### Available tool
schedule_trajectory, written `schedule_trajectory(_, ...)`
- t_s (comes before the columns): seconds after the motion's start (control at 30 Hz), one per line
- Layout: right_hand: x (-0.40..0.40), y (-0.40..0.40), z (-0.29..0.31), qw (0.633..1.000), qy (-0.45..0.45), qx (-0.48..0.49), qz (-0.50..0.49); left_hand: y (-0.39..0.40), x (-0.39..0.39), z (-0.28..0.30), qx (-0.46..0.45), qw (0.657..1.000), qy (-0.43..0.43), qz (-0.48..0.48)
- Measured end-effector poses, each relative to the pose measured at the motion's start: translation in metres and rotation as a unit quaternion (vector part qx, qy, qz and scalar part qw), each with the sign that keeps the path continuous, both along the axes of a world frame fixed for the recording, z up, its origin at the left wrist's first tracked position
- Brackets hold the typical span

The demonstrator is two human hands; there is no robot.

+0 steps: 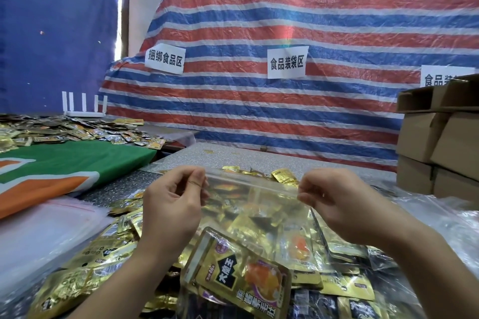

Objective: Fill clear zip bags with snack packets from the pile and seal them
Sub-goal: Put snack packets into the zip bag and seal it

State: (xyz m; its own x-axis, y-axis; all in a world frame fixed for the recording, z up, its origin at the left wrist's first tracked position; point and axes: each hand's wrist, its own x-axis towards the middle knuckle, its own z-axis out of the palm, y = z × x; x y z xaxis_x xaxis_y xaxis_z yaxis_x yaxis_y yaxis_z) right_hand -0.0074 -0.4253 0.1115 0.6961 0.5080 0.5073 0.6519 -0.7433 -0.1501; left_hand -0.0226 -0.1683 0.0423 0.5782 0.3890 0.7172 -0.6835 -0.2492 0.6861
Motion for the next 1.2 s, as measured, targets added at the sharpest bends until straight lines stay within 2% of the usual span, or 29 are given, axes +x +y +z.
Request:
schedule_trajectory(0.23,0.006,0.000,-0.004,1.000,-0.004,0.006,0.020,0.002,0.008,-0.003,0.006,1.000,0.003,-0.029)
schedule_trajectory(0.37,0.007,-0.002,-0.006,0.999,0.027,0.033,0.018,0.001,0.012,-0.003,-0.023,0.994,0.027,-0.103)
schedule_trajectory(0.5,0.007,0.002,-0.006,0.994,0.046,0.094,0.011,0.002,0.017,-0.005,-0.078,0.970,0.112,-0.201)
schedule_trajectory(0.63,0.010,0.008,-0.010,0.979,0.116,0.167,0.002,0.009,0.017,-0.010,0.040,0.948,0.215,-0.233)
schedule_trajectory(0.7,0.012,0.010,-0.013,0.958,0.176,0.224,0.012,0.014,0.018,-0.014,0.145,0.911,0.295,-0.247)
schedule_trajectory(0.77,0.014,0.012,-0.015,0.940,0.215,0.266,0.020,0.018,0.019,-0.018,0.196,0.875,0.354,-0.267)
schedule_trajectory(0.87,0.017,0.017,-0.019,0.923,0.236,0.302,0.030,0.021,0.020,-0.023,0.133,0.864,0.389,-0.291)
schedule_trajectory(1.07,0.021,0.024,-0.025,0.856,0.305,0.407,0.096,0.016,0.024,-0.022,-0.049,0.887,0.345,-0.304)
schedule_trajectory(1.2,0.020,0.027,-0.033,0.882,0.361,0.290,0.092,0.021,0.027,-0.014,-0.177,0.868,0.329,-0.328)
